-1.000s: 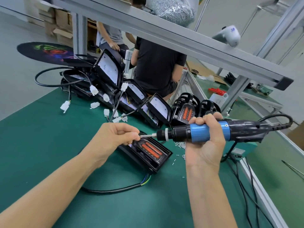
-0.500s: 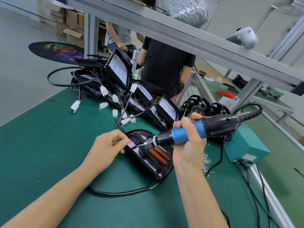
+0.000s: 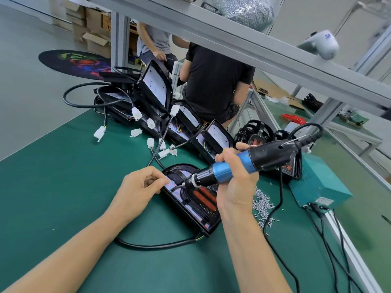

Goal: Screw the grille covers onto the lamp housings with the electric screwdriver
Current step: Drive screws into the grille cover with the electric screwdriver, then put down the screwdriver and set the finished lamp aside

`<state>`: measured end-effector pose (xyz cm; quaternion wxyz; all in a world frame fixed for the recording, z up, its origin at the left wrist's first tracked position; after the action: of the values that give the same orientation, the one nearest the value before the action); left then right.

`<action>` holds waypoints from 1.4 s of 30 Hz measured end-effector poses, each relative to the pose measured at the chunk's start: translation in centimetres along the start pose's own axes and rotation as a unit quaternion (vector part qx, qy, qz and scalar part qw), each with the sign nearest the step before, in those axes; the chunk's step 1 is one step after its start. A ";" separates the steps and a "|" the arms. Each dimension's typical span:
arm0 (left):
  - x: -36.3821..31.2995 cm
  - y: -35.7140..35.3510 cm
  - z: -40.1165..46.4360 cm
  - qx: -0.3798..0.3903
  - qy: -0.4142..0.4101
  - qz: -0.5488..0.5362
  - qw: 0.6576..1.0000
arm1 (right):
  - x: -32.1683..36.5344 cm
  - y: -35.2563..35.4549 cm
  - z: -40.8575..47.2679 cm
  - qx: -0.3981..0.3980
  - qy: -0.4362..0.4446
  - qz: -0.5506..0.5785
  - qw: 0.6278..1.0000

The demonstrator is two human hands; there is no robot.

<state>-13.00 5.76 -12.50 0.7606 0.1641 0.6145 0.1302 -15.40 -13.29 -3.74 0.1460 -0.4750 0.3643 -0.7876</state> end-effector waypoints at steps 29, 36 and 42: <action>-1.3 0.1 0.2 0.005 0.002 0.047 0.999 | 9.9 4.3 0.6 -0.092 0.115 0.042 0.988; -5.2 -0.5 0.5 -0.067 -0.045 0.146 0.986 | 18.4 11.2 0.1 -0.162 0.150 -0.047 0.974; -12.8 -6.1 -0.7 -0.036 -0.231 0.213 0.949 | 20.9 17.4 0.3 -0.235 -0.003 -0.236 0.943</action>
<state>-16.44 -4.90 -3.70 0.8418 0.2897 0.3672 0.2695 -27.76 -37.51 -2.65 -0.1588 -0.5710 0.4156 -0.6899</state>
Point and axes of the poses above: each hand's wrist, its own z-axis towards the middle knuckle, its own y-axis out of the back of the hand, x = y × z, the point moved 4 cm from there along z, towards the middle knuckle, and after that the axes turned 13 degrees about z, right-handed, at the moved point
